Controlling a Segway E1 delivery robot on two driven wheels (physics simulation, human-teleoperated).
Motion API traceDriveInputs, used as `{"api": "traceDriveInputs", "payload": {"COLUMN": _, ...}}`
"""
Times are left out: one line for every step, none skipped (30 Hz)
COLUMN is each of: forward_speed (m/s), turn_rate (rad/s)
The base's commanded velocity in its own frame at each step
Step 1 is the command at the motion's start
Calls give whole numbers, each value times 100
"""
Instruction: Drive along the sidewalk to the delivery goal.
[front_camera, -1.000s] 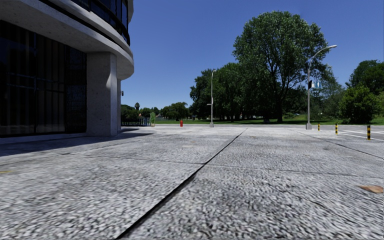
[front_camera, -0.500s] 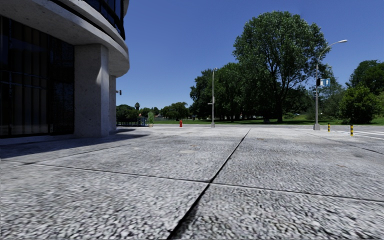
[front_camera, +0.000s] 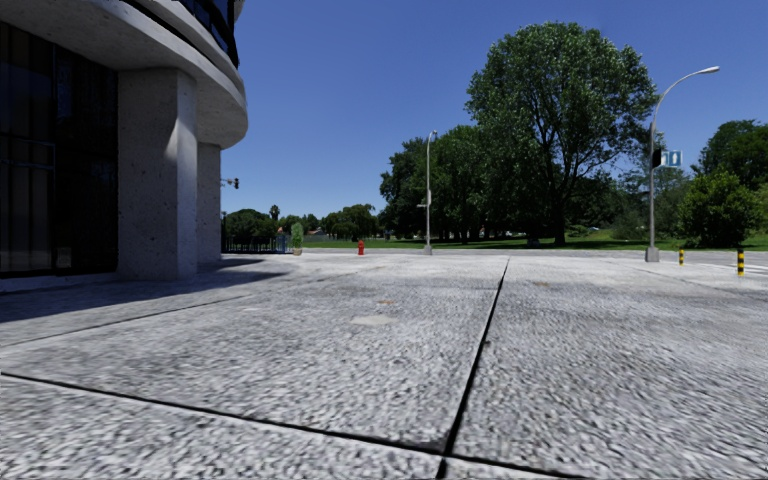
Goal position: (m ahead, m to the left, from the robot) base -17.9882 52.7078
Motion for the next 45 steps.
{"api": "traceDriveInputs", "payload": {"forward_speed": 200, "turn_rate": 0}}
{"api": "traceDriveInputs", "payload": {"forward_speed": 200, "turn_rate": 0}}
{"api": "traceDriveInputs", "payload": {"forward_speed": 200, "turn_rate": 0}}
{"api": "traceDriveInputs", "payload": {"forward_speed": 200, "turn_rate": 0}}
{"api": "traceDriveInputs", "payload": {"forward_speed": 200, "turn_rate": 0}}
{"api": "traceDriveInputs", "payload": {"forward_speed": 200, "turn_rate": 0}}
{"api": "traceDriveInputs", "payload": {"forward_speed": 200, "turn_rate": 0}}
{"api": "traceDriveInputs", "payload": {"forward_speed": 200, "turn_rate": 0}}
{"api": "traceDriveInputs", "payload": {"forward_speed": 200, "turn_rate": 0}}
{"api": "traceDriveInputs", "payload": {"forward_speed": 200, "turn_rate": 0}}
{"api": "traceDriveInputs", "payload": {"forward_speed": 200, "turn_rate": 0}}
{"api": "traceDriveInputs", "payload": {"forward_speed": 200, "turn_rate": 0}}
{"api": "traceDriveInputs", "payload": {"forward_speed": 200, "turn_rate": 0}}
{"api": "traceDriveInputs", "payload": {"forward_speed": 200, "turn_rate": 0}}
{"api": "traceDriveInputs", "payload": {"forward_speed": 200, "turn_rate": 0}}
{"api": "traceDriveInputs", "payload": {"forward_speed": 200, "turn_rate": 0}}
{"api": "traceDriveInputs", "payload": {"forward_speed": 200, "turn_rate": 0}}
{"api": "traceDriveInputs", "payload": {"forward_speed": 200, "turn_rate": 0}}
{"api": "traceDriveInputs", "payload": {"forward_speed": 200, "turn_rate": 0}}
{"api": "traceDriveInputs", "payload": {"forward_speed": 200, "turn_rate": 0}}
{"api": "traceDriveInputs", "payload": {"forward_speed": 200, "turn_rate": 0}}
{"api": "traceDriveInputs", "payload": {"forward_speed": 200, "turn_rate": 0}}
{"api": "traceDriveInputs", "payload": {"forward_speed": 200, "turn_rate": 0}}
{"api": "traceDriveInputs", "payload": {"forward_speed": 200, "turn_rate": 0}}
{"api": "traceDriveInputs", "payload": {"forward_speed": 200, "turn_rate": 0}}
{"api": "traceDriveInputs", "payload": {"forward_speed": 200, "turn_rate": 0}}
{"api": "traceDriveInputs", "payload": {"forward_speed": 200, "turn_rate": 0}}
{"api": "traceDriveInputs", "payload": {"forward_speed": 200, "turn_rate": 0}}
{"api": "traceDriveInputs", "payload": {"forward_speed": 200, "turn_rate": 0}}
{"api": "traceDriveInputs", "payload": {"forward_speed": 200, "turn_rate": 0}}
{"api": "traceDriveInputs", "payload": {"forward_speed": 200, "turn_rate": 0}}
{"api": "traceDriveInputs", "payload": {"forward_speed": 200, "turn_rate": 0}}
{"api": "traceDriveInputs", "payload": {"forward_speed": 200, "turn_rate": 0}}
{"api": "traceDriveInputs", "payload": {"forward_speed": 200, "turn_rate": 0}}
{"api": "traceDriveInputs", "payload": {"forward_speed": 200, "turn_rate": 0}}
{"api": "traceDriveInputs", "payload": {"forward_speed": 200, "turn_rate": 0}}
{"api": "traceDriveInputs", "payload": {"forward_speed": 200, "turn_rate": 0}}
{"api": "traceDriveInputs", "payload": {"forward_speed": 200, "turn_rate": 0}}
{"api": "traceDriveInputs", "payload": {"forward_speed": 200, "turn_rate": 0}}
{"api": "traceDriveInputs", "payload": {"forward_speed": 200, "turn_rate": 0}}
{"api": "traceDriveInputs", "payload": {"forward_speed": 200, "turn_rate": 0}}
{"api": "traceDriveInputs", "payload": {"forward_speed": 200, "turn_rate": 0}}
{"api": "traceDriveInputs", "payload": {"forward_speed": 200, "turn_rate": 0}}
{"api": "traceDriveInputs", "payload": {"forward_speed": 200, "turn_rate": 0}}
{"api": "traceDriveInputs", "payload": {"forward_speed": 200, "turn_rate": 0}}
